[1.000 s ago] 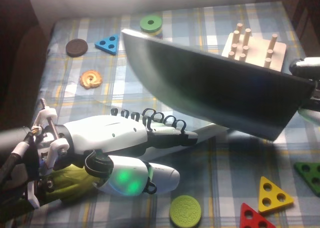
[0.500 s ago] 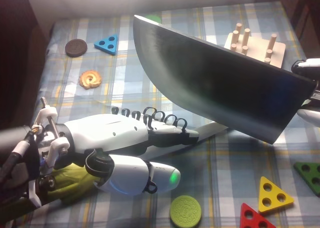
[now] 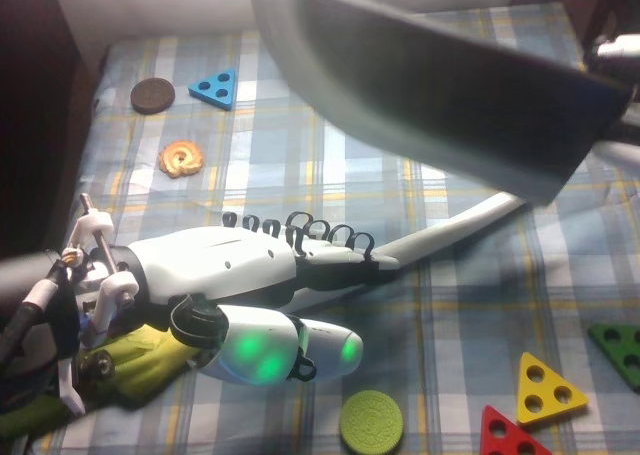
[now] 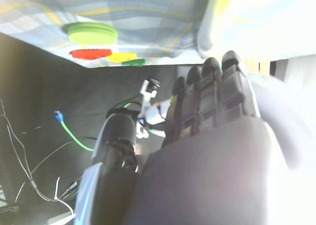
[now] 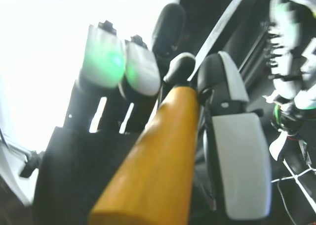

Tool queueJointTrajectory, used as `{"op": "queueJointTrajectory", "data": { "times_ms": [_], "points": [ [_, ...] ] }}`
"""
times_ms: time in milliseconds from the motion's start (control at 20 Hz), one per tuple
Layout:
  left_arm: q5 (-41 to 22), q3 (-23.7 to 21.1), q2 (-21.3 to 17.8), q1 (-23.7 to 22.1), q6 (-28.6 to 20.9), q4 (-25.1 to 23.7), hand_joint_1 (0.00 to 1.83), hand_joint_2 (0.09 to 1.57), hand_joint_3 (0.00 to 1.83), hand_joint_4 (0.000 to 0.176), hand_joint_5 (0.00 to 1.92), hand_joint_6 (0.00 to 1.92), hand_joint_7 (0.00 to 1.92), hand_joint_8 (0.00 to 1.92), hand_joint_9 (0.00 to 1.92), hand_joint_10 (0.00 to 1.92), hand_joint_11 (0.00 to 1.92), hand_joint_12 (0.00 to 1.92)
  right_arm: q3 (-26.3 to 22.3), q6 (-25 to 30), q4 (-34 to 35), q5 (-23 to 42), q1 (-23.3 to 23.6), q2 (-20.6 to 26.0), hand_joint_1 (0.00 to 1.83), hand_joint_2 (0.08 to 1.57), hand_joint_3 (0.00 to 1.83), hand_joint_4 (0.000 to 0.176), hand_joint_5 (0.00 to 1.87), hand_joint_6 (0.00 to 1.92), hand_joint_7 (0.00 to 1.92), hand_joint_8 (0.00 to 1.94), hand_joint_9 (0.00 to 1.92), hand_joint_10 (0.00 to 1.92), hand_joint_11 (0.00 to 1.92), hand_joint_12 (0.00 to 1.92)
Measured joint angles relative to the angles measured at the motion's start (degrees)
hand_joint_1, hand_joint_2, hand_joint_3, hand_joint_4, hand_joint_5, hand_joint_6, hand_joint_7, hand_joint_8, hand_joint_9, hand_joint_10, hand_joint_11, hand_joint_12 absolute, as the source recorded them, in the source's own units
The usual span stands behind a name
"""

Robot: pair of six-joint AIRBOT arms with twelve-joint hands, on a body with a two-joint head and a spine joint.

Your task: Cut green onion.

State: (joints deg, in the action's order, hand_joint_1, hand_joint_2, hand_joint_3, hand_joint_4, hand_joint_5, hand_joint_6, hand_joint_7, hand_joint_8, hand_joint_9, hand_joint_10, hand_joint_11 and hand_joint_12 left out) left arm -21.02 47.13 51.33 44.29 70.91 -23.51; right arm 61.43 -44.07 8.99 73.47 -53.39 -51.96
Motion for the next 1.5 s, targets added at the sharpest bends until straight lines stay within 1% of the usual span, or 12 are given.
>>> {"op": "queueJointTrajectory", "data": {
  "times_ms": [100, 350, 400, 450, 600, 700, 800, 900, 1100, 1250, 1350, 1500],
  "points": [
    [0.0, 0.0, 0.0, 0.0, 0.0, 0.0, 0.0, 1.43, 0.0, 0.0, 0.13, 0.0, 0.12, 0.01, 0.07, 0.01, 0.01, 0.03, 0.0, -1.2, -1.1, 0.0, 0.8, 0.9, 1.05, 1.36, 0.0, 0.0, 0.79, 1.92, 1.21, 1.94, 1.4, 1.92, 1.46, 1.92],
    [-0.4, 0.3, 0.0, 0.1, 0.0, 1.1, 0.0, 1.43, 0.0, 0.0, 0.17, 0.01, 0.16, 0.01, 0.13, 0.01, 0.07, 0.06, 1.2, -1.9, -0.2, -0.9, 2.3, 1.8, 0.72, 1.43, 0.0, 0.0, 0.92, 1.92, 1.18, 1.94, 1.34, 1.92, 1.4, 1.92],
    [-0.4, 0.3, 0.1, 0.2, 0.0, 1.1, 0.05, 1.42, 0.0, 0.0, 0.17, 0.01, 0.16, 0.01, 0.12, 0.01, 0.05, 0.06, 1.3, -1.9, -0.5, -1.3, 2.6, 1.9, 0.69, 1.43, 0.0, 0.008, 0.95, 1.92, 1.21, 1.94, 1.37, 1.92, 1.42, 1.92],
    [0.1, 0.3, 0.5, 0.3, 0.0, 0.9, 0.07, 1.41, 0.0, 0.0, 0.18, 0.01, 0.16, 0.0, 0.12, 0.0, 0.05, 0.06, 1.4, -2.0, -0.8, -1.4, 2.6, 1.9, 0.71, 1.42, 0.0, 0.016, 0.97, 1.92, 1.23, 1.94, 1.38, 1.92, 1.44, 1.92],
    [0.4, 0.6, 0.7, 0.3, 0.1, 1.0, 0.12, 1.4, 0.0, 0.0, 0.16, 0.0, 0.14, 0.0, 0.1, 0.0, 0.04, 0.05, 1.4, -2.0, -0.9, -1.8, 2.8, 2.0, 0.73, 1.43, 0.0, 0.02, 0.94, 1.92, 1.18, 1.94, 1.35, 1.92, 1.41, 1.92],
    [1.0, 0.9, 1.1, 0.4, 0.2, 1.0, 0.04, 1.42, 0.01, 0.0, 0.16, 0.0, 0.14, 0.0, 0.11, 0.0, 0.05, 0.06, 1.4, -2.1, -0.9, -1.9, 2.8, 2.2, 0.75, 1.44, 0.0, 0.021, 0.95, 1.92, 1.2, 1.94, 1.35, 1.92, 1.4, 1.92],
    [1.2, 0.9, 1.1, 0.5, 0.2, 1.0, 0.05, 1.42, 0.0, 0.0, 0.16, 0.0, 0.16, 0.0, 0.12, 0.0, 0.06, 0.06, 1.4, -2.1, -0.7, -1.9, 2.8, 2.4, 0.74, 1.43, 0.0, 0.019, 0.97, 1.92, 1.2, 1.94, 1.36, 1.92, 1.41, 1.92],
    [0.8, 1.0, 1.0, 0.5, 0.2, 1.2, 0.01, 1.42, 0.0, 0.0, 0.14, 0.0, 0.13, 0.0, 0.1, 0.0, 0.03, 0.05, 1.4, -2.1, -0.9, -1.9, 2.8, 2.6, 0.71, 1.43, 0.0, 0.027, 0.97, 1.92, 1.22, 1.94, 1.37, 1.92, 1.42, 1.92],
    [-2.2, 0.8, -1.0, 0.1, 1.7, 5.2, 0.0, 1.43, 0.0, 0.0, 0.2, 0.0, 0.19, 0.0, 0.15, 0.01, 0.05, 0.07, 1.5, -3.3, -0.7, -2.3, 3.3, 4.0, 0.64, 1.42, 0.0, 0.028, 0.97, 1.92, 1.23, 1.94, 1.37, 1.92, 1.41, 1.92],
    [-6.1, -0.5, -3.5, -0.1, 6.7, 11.0, 0.0, 1.44, 0.0, 0.0, 0.13, 0.0, 0.11, 0.0, 0.06, 0.0, 0.0, 0.01, 2.6, -3.6, -0.6, -3.9, 4.9, 4.2, 0.63, 1.42, 0.0, 0.052, 1.02, 1.92, 1.23, 1.94, 1.37, 1.92, 1.42, 1.92],
    [-8.6, -1.4, -4.9, 0.3, 9.8, 14.2, 0.02, 1.44, 0.0, 0.0, 0.19, 0.01, 0.16, 0.01, 0.12, 0.01, 0.08, 0.04, 3.3, -3.7, -0.9, -5.9, 5.9, 4.2, 0.6, 1.43, 0.0, 0.059, 1.05, 1.92, 1.28, 1.94, 1.41, 1.92, 1.45, 1.92],
    [-13.3, -1.9, -6.6, 1.4, 12.9, 19.9, 0.0, 1.42, 0.0, 0.0, 0.13, 0.0, 0.13, 0.0, 0.11, 0.01, 0.07, 0.03, 4.4, -3.7, -1.3, -8.7, 7.0, 4.2, 0.56, 1.42, 0.0, 0.066, 1.06, 1.92, 1.28, 1.94, 1.41, 1.92, 1.44, 1.92]
  ]
}}
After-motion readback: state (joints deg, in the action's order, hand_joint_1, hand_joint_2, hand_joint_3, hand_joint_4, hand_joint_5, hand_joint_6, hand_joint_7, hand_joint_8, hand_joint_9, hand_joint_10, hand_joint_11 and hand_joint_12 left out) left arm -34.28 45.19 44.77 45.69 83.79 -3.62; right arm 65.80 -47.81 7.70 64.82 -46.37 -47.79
